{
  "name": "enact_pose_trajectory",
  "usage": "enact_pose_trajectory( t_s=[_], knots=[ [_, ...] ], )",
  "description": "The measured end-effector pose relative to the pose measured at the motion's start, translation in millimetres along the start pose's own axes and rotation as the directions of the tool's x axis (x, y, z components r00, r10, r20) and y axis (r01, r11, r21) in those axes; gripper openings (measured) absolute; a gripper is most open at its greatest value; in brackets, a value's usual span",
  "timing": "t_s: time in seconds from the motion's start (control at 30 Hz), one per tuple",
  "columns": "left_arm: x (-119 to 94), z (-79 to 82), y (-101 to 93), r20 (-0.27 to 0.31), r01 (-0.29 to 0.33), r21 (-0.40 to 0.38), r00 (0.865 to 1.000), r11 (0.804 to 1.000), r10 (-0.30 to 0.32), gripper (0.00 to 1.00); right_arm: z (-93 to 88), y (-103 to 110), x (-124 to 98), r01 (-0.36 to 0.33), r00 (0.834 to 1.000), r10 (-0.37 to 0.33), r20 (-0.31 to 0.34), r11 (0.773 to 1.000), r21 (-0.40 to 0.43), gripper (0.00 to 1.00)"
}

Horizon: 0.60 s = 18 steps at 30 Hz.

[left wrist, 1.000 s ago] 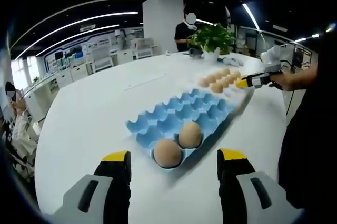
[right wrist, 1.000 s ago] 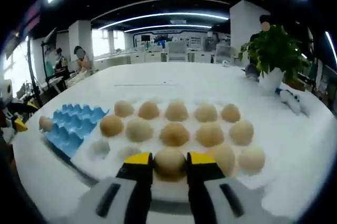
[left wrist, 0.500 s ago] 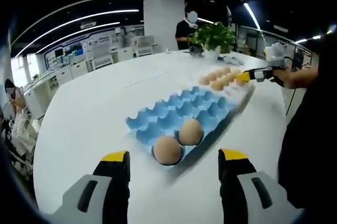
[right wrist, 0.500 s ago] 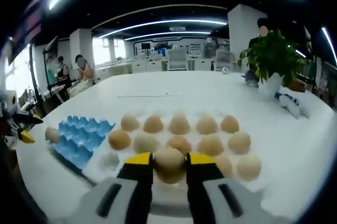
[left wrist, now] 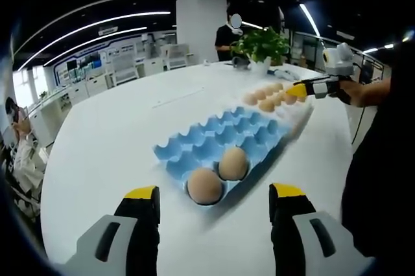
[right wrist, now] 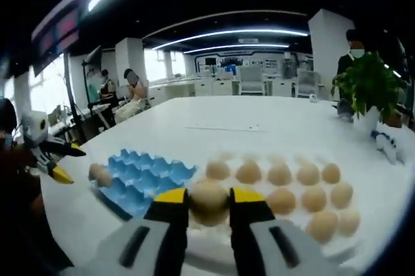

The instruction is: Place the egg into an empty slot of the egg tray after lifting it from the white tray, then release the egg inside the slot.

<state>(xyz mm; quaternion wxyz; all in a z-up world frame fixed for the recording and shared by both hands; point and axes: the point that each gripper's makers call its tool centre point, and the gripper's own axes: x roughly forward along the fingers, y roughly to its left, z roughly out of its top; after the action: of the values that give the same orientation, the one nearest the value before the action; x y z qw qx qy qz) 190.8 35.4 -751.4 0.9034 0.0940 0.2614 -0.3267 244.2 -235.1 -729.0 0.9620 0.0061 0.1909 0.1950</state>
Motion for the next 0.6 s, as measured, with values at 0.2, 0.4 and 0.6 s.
enact_pose_trajectory(
  t_s=[0.2, 0.4, 0.6],
  knots=[
    [-1.0, 0.1, 1.2, 0.0, -0.003, 0.002, 1.0, 1.0, 0.003, 0.69, -0.9, 41.2, 13.3, -0.117, 0.993, 0.117, -0.015, 0.993, -0.017, 0.23],
    [-1.6, 1.0, 1.7, 0.004, -0.005, 0.001, 1.0, 1.0, 0.005, 0.69, -3.2, 83.2, 26.1, -0.23, 0.973, 0.229, -0.03, 0.973, -0.037, 0.23],
    [-2.1, -1.0, -0.8, 0.003, 0.0, -0.001, 1.0, 1.0, 0.0, 0.69, 1.8, 116.0, 38.4, -0.313, 0.95, 0.312, -0.029, 0.948, -0.064, 0.23]
  ],
)
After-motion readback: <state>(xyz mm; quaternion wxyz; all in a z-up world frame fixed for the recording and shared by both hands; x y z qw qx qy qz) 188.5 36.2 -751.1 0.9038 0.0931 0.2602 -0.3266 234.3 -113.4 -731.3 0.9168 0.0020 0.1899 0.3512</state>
